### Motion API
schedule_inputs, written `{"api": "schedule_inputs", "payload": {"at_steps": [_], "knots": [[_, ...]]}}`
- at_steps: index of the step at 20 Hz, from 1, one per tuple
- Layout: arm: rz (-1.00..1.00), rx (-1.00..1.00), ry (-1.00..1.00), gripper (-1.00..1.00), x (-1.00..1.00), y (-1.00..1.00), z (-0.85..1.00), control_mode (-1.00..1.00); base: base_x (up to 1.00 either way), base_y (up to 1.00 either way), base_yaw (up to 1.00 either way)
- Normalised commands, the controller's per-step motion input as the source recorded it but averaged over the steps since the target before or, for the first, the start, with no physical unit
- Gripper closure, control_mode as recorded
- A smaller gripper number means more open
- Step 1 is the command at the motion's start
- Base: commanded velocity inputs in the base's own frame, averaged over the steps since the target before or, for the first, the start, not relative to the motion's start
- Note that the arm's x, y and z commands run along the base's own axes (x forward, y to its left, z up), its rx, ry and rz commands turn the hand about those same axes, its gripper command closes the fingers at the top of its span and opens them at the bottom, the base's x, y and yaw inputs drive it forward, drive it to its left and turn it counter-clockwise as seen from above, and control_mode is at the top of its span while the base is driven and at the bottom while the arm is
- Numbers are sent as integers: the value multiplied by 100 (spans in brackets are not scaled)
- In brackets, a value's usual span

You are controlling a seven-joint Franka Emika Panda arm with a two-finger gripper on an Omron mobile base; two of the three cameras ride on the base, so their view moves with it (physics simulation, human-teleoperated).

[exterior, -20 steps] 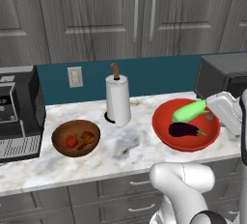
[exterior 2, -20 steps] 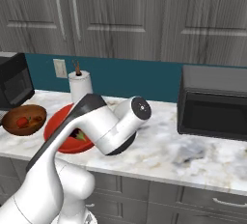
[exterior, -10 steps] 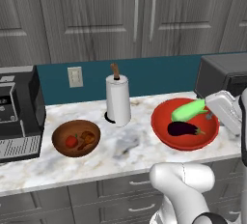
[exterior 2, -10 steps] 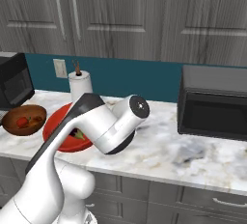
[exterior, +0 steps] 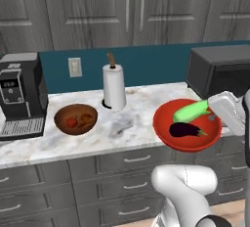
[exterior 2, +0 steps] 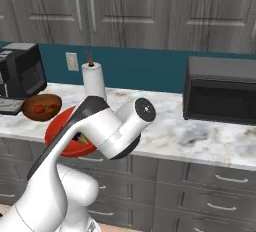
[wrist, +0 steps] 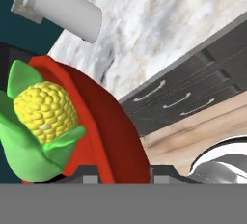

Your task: Place the bowl containing the eggplant and corn in the microwave. Close the microwave door and press the start button to microwave the meal.

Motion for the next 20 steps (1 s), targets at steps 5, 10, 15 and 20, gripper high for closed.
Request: {"api": "schedule_inputs", "payload": {"at_steps": [5, 10, 15, 20], "knots": [[0, 0, 0, 100, 0, 0, 0, 100, -50, -6, -11], [0, 0, 0, 100, 0, 0, 0, 100, -36, -23, -18], [0, 0, 0, 100, 0, 0, 0, 100, -16, -50, -43], [0, 0, 0, 100, 0, 0, 0, 100, -12, -72, -56]]}}
